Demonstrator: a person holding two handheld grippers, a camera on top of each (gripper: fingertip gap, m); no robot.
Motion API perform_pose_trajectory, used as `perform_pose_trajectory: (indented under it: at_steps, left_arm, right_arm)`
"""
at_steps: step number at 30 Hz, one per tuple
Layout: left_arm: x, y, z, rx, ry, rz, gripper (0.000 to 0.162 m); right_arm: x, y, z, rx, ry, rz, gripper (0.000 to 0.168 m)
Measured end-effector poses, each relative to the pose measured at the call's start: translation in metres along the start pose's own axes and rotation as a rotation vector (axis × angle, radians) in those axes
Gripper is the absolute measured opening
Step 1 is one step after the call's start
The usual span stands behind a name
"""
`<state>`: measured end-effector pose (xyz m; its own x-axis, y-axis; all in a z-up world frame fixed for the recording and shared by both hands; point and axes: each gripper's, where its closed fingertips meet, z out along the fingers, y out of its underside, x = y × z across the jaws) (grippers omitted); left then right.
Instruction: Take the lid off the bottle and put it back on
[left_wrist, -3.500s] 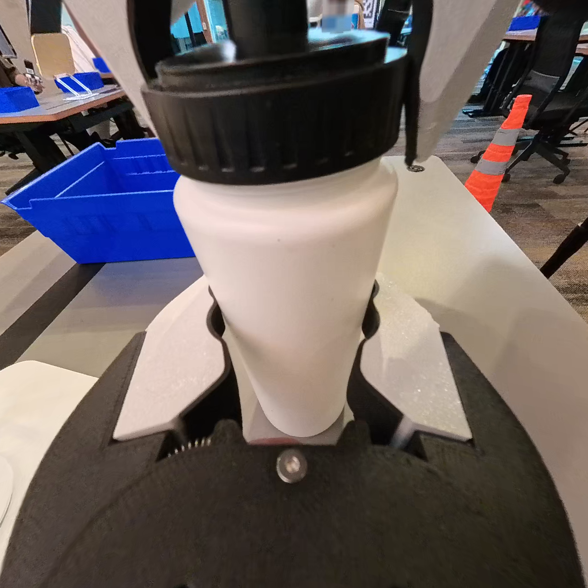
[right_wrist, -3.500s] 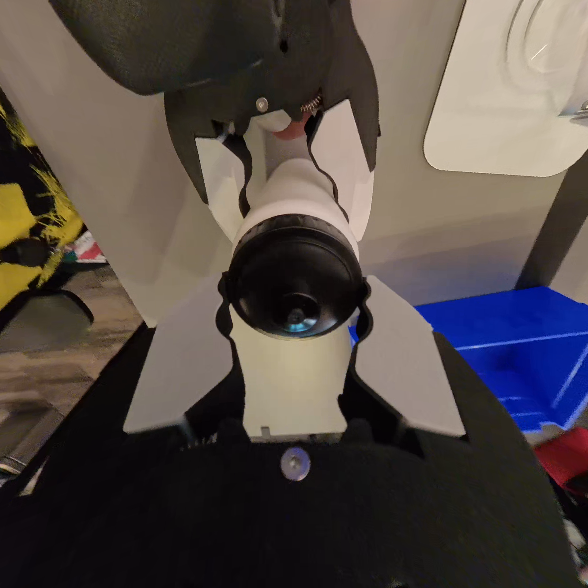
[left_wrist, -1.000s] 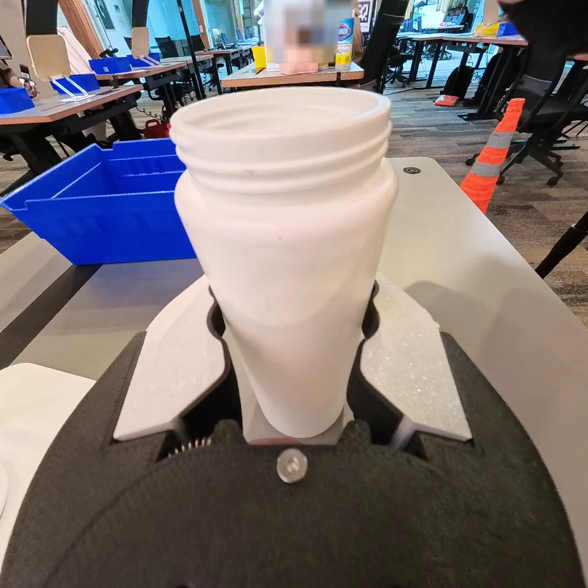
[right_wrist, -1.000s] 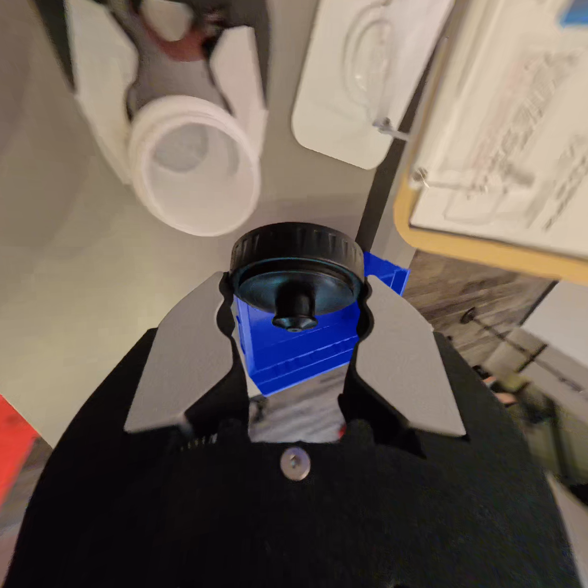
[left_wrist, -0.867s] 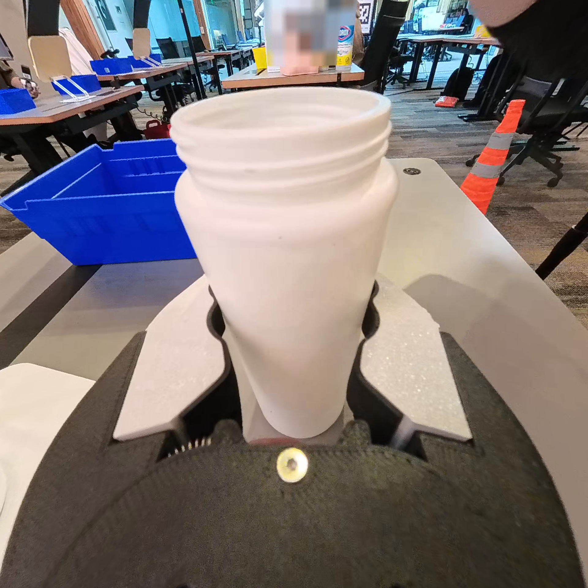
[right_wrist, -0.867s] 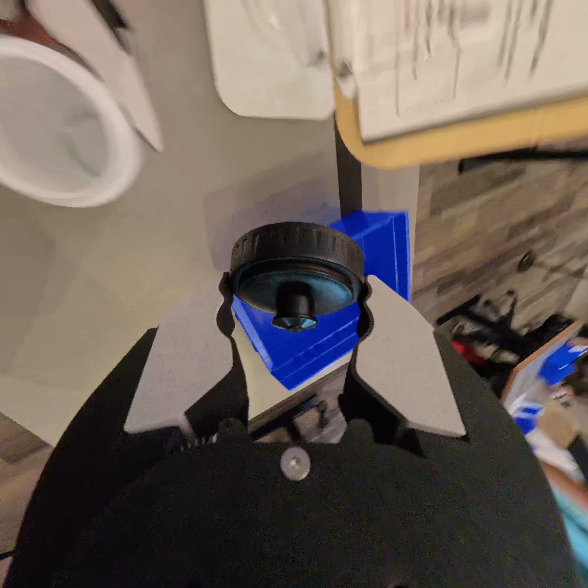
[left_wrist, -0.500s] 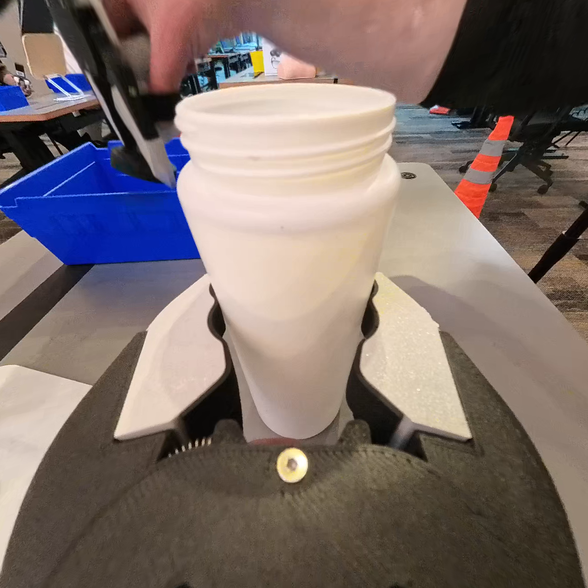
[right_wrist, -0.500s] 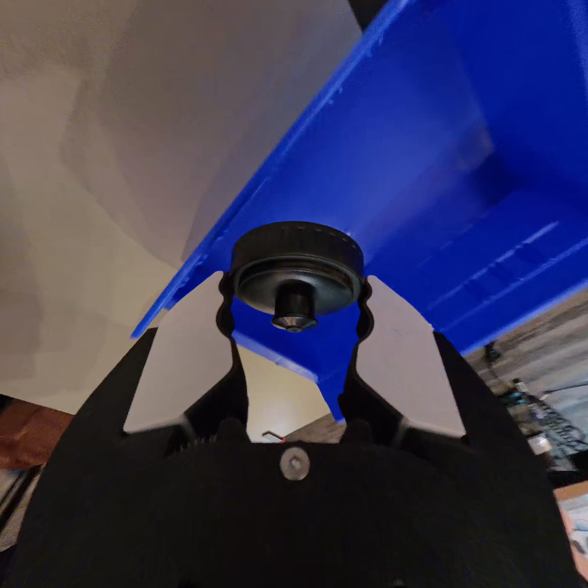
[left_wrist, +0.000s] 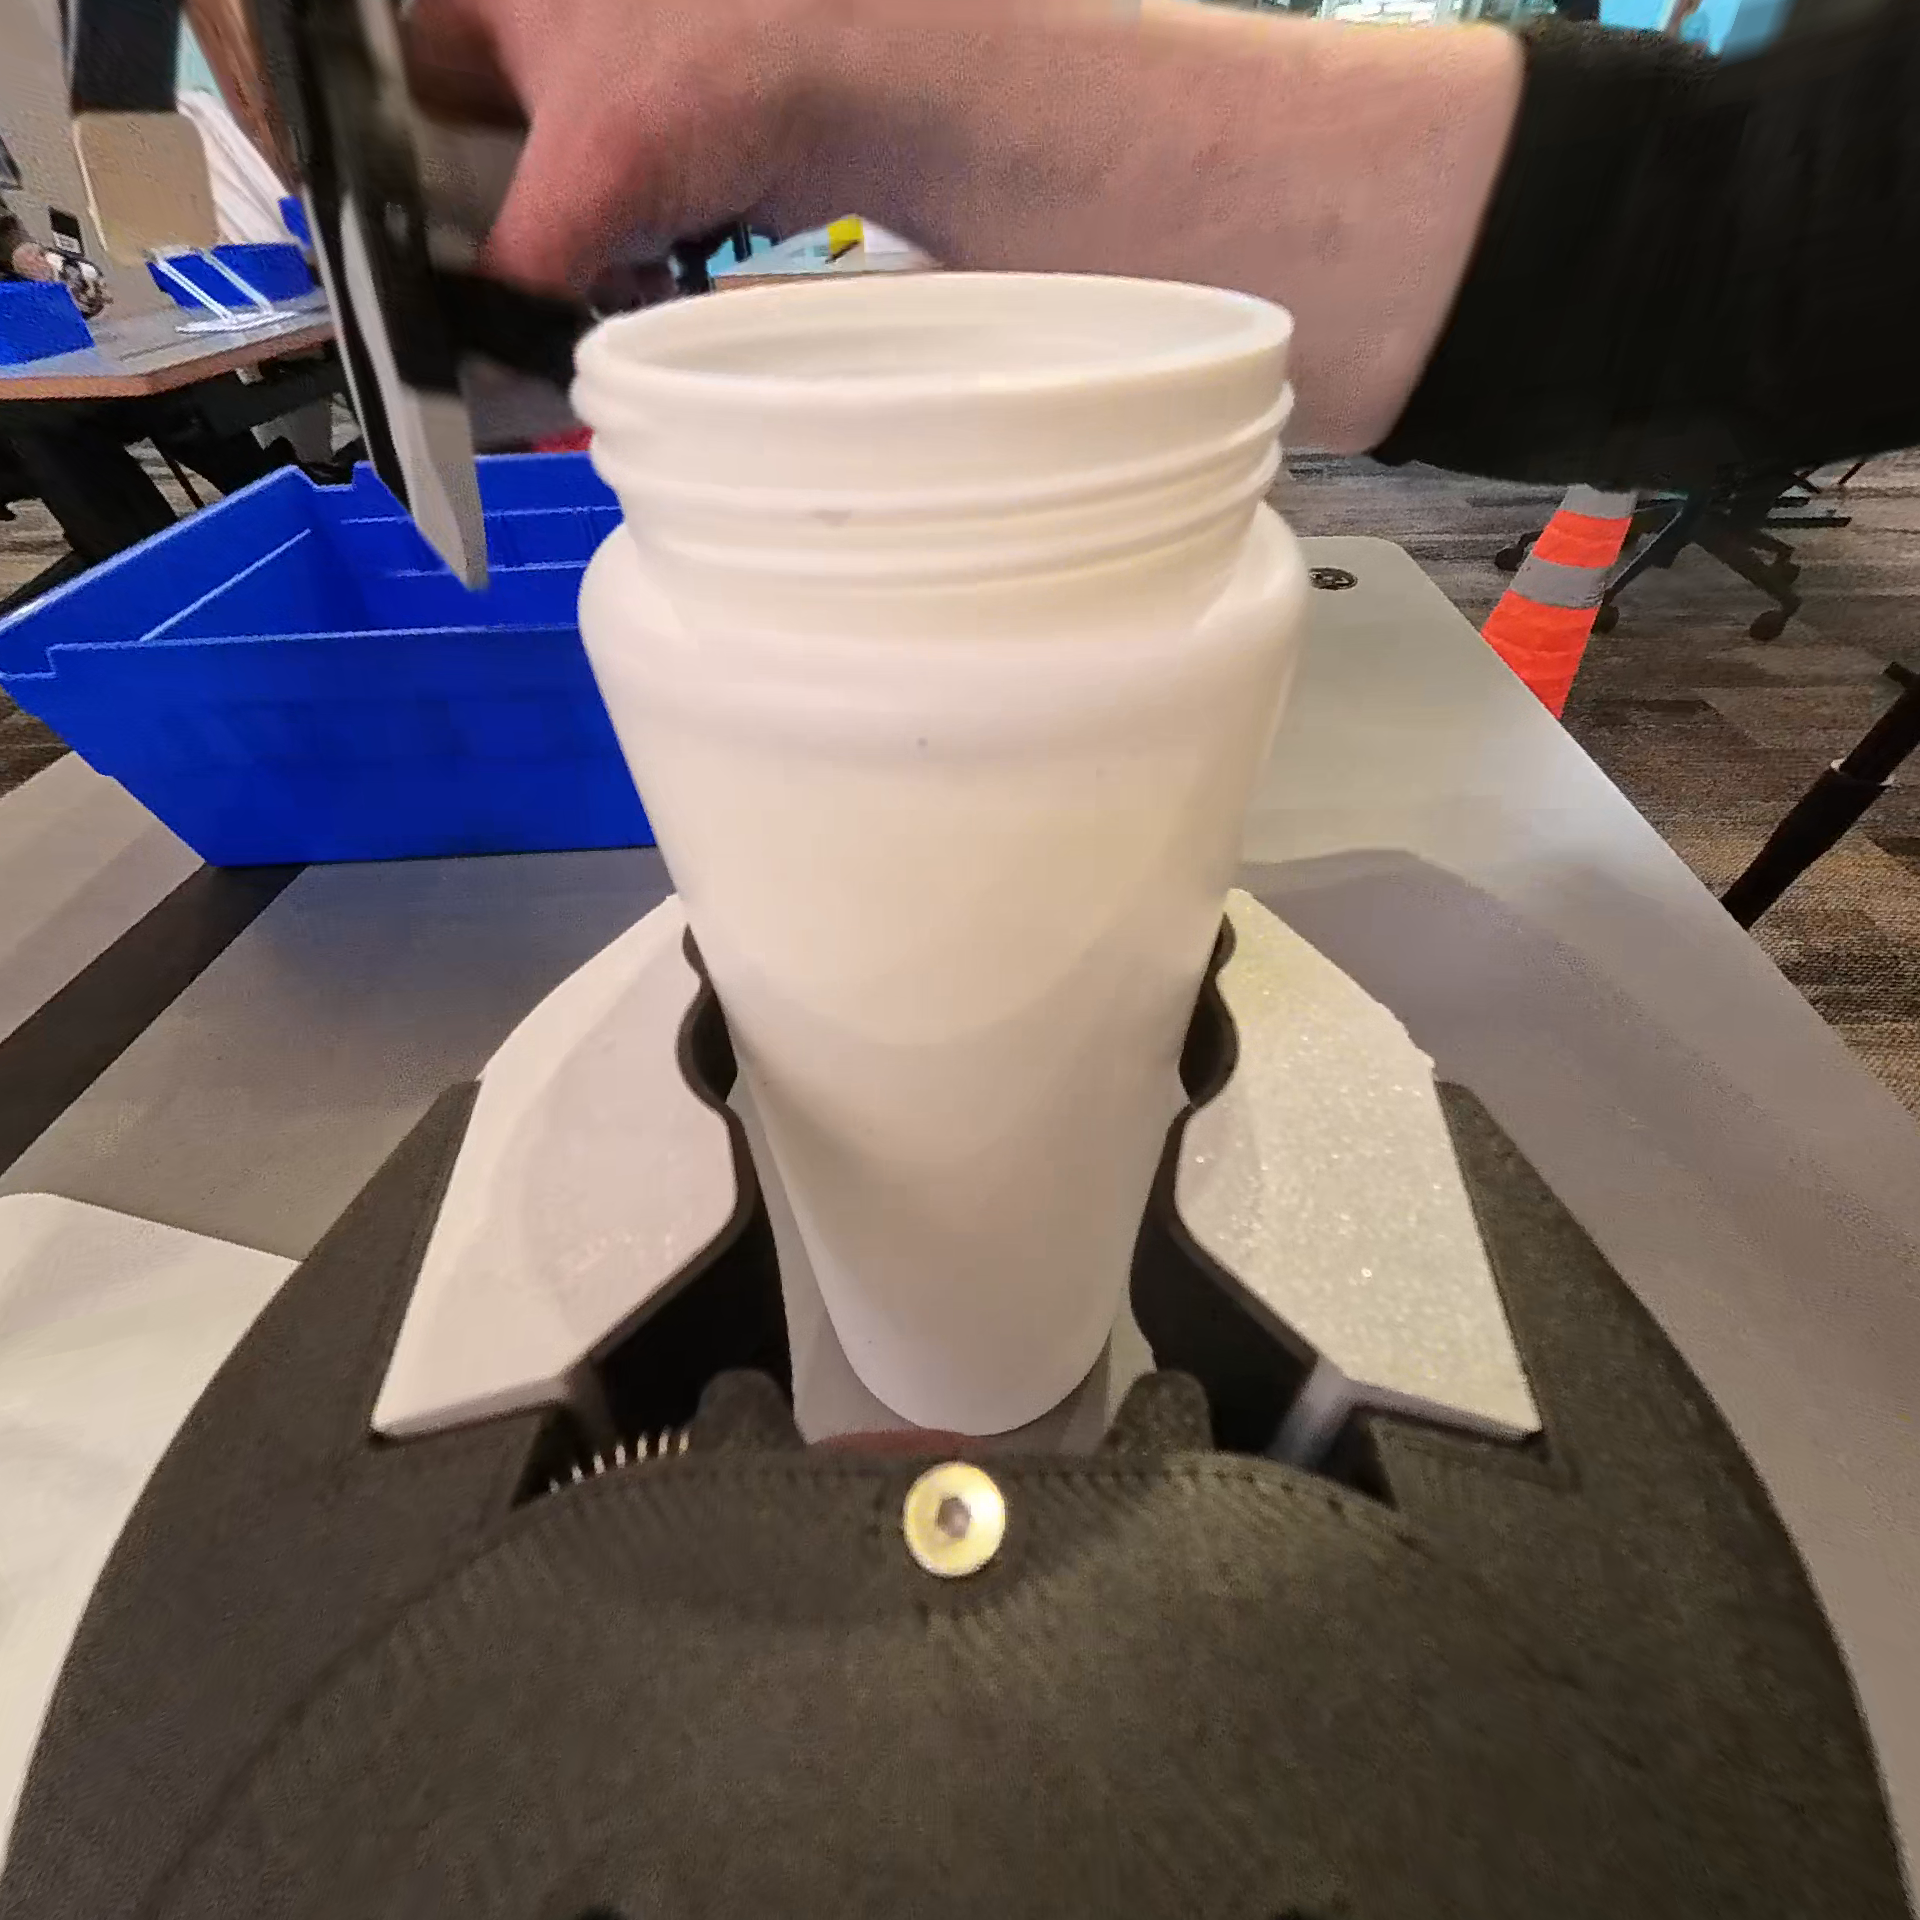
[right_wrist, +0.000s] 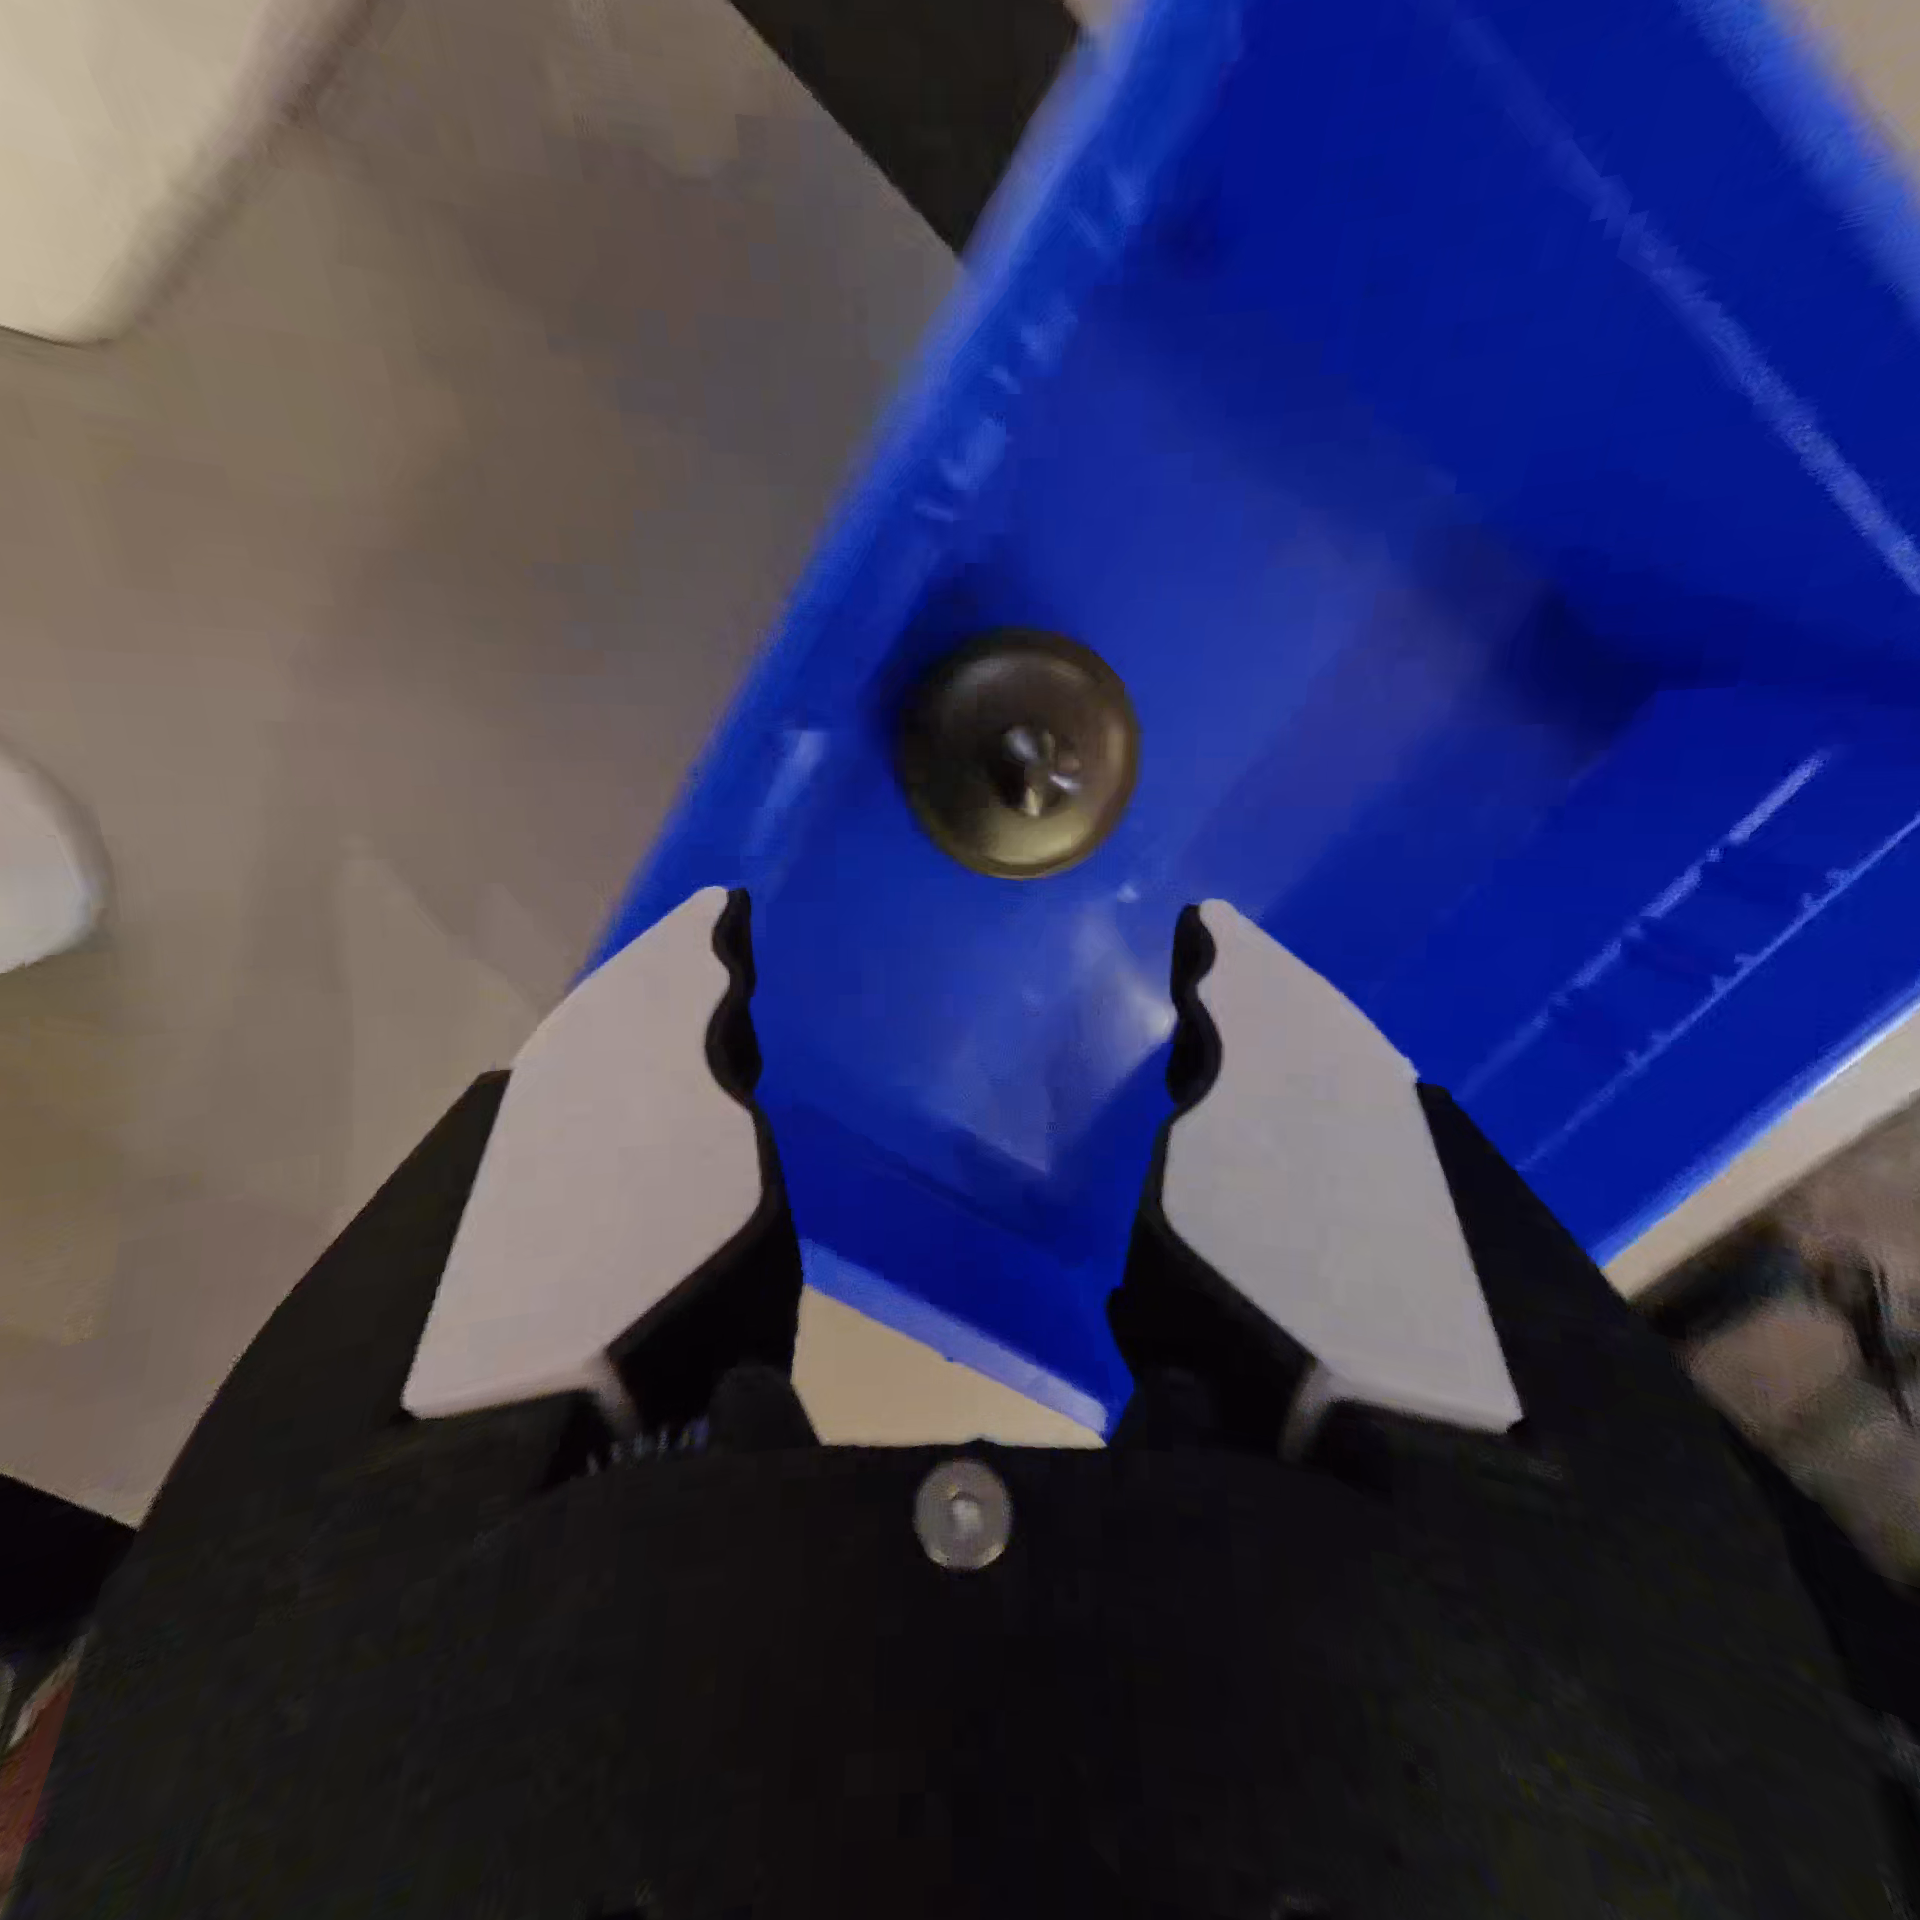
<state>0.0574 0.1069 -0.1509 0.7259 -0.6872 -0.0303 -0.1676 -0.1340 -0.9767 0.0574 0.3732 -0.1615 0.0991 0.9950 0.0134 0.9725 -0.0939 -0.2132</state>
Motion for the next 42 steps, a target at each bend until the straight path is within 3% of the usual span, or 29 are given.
perform_pose_trajectory:
  at_steps: [3,6,9,11,15,18,23,26,28,30,34,38,42]
  left_arm:
    - [0.0,0.0,0.0,0.002,-0.003,-0.001,0.086]
    - [0.0,0.0,0.001,0.0,-0.006,-0.001,0.086]
    - [-0.001,0.0,0.001,0.004,-0.009,-0.004,0.086]
    - [-0.001,-0.001,0.002,0.003,-0.013,-0.004,0.086]
    - [0.001,-0.001,0.004,0.008,-0.012,-0.003,0.086]
    - [0.001,-0.001,0.003,0.016,-0.01,-0.012,0.086]
    - [0.003,-0.004,0.002,0.045,0.008,-0.026,0.087]
    - [-0.004,-0.011,-0.005,0.112,-0.017,-0.061,0.087]
    - [-0.016,-0.011,-0.012,0.141,-0.057,-0.081,0.078]
    - [-0.028,-0.001,-0.015,0.131,-0.099,-0.1,0.068]
    - [-0.037,0.015,-0.011,0.097,-0.129,-0.11,0.025]
    - [-0.04,0.019,-0.007,0.078,-0.153,-0.105,0.002]
    - [-0.044,0.025,-0.007,0.065,-0.167,-0.114,0.002]
  right_arm:
    - [-0.07,-0.015,-0.05,0.286,-0.109,-0.147,0.078]
    - [-0.15,-0.011,-0.079,0.495,-0.184,-0.342,0.103]
    - [-0.231,-0.001,-0.083,0.656,-0.331,-0.479,0.113]
    - [-0.268,0.005,-0.072,0.669,-0.429,-0.496,0.119]
    - [-0.305,-0.006,-0.045,0.731,-0.531,-0.457,0.112]
    - [-0.306,-0.019,-0.036,0.811,-0.511,-0.414,0.105]
    - [-0.306,-0.017,-0.037,0.788,-0.516,-0.42,0.104]
    - [-0.293,-0.018,-0.062,0.836,-0.566,-0.349,0.104]
    - [-0.267,-0.019,-0.093,0.891,-0.528,-0.293,0.104]
    - [-0.227,-0.016,-0.127,0.916,-0.419,-0.223,0.104]
    - [-0.124,-0.002,-0.167,0.828,-0.051,-0.082,0.104]
    - [-0.038,0.011,-0.146,0.63,0.081,0.081,0.104]
    - [0.007,0.018,-0.085,0.428,0.009,0.224,0.104]
